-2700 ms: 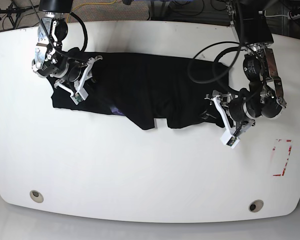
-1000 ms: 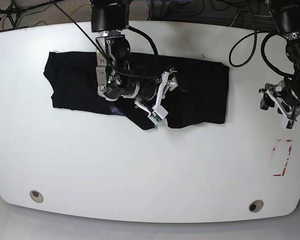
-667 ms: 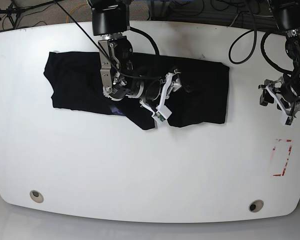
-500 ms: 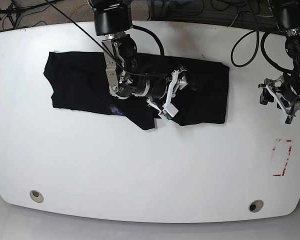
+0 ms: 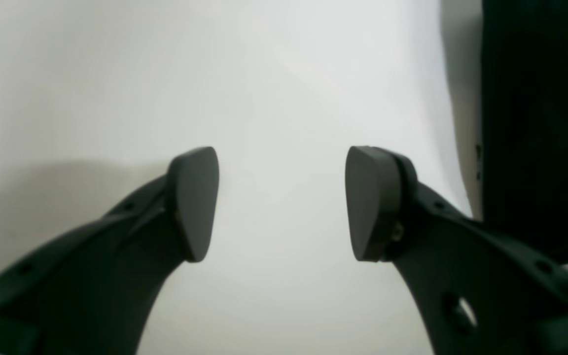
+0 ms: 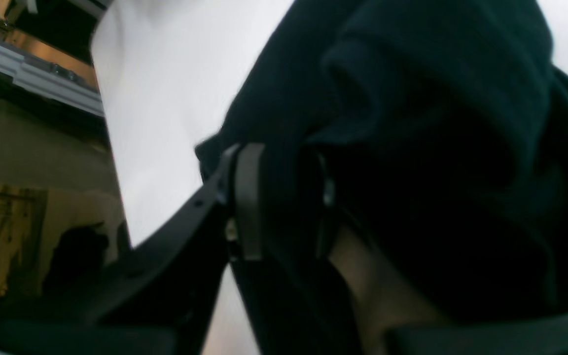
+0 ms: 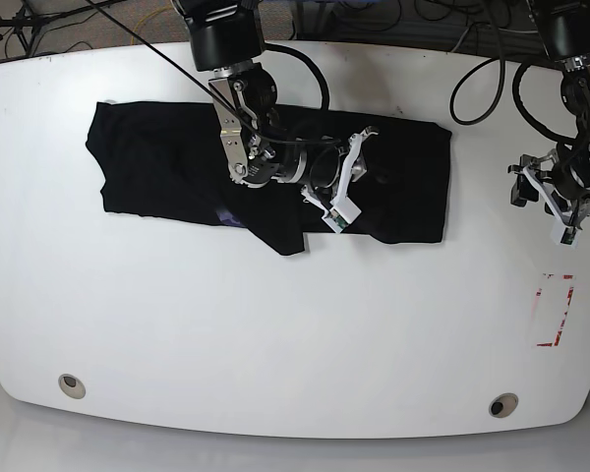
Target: Fold the T-shirt properly
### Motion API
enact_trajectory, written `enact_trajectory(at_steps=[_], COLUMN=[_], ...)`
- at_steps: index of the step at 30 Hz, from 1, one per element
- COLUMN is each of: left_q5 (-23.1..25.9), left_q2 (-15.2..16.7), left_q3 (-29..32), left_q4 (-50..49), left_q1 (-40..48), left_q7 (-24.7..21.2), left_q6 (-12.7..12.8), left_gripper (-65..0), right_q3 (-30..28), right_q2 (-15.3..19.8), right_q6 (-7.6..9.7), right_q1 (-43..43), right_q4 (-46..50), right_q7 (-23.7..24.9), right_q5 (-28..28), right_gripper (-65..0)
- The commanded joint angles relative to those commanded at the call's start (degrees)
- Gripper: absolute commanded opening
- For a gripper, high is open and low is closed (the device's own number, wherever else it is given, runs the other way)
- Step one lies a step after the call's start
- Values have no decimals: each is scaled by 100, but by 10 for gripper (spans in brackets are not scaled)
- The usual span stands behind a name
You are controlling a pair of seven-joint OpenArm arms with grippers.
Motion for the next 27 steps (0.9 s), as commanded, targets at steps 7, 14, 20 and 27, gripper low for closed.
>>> enact_trajectory(at_steps=[7, 14, 20, 27], left_q5=[0, 0, 0, 0], left_q2=[0, 0, 0, 0], left_q3=[0, 0, 0, 0], left_q4=[0, 0, 0, -9], left_q1=[0, 0, 0, 0], left_q7=[9, 9, 9, 9], left_q6=[0, 0, 0, 0], left_gripper=[-271, -271, -271, -271], right_q3=[0, -9, -9, -9], right_q2=[255, 396, 369, 255], right_q6=[-444, -716, -743, -743], right_q1=[-35, -26, -35, -9], right_q4=[396, 387, 387, 123], right_q7=[35, 352, 440, 475], right_q5=[-9, -255, -545, -615], right_gripper=[-342, -347, -350, -352])
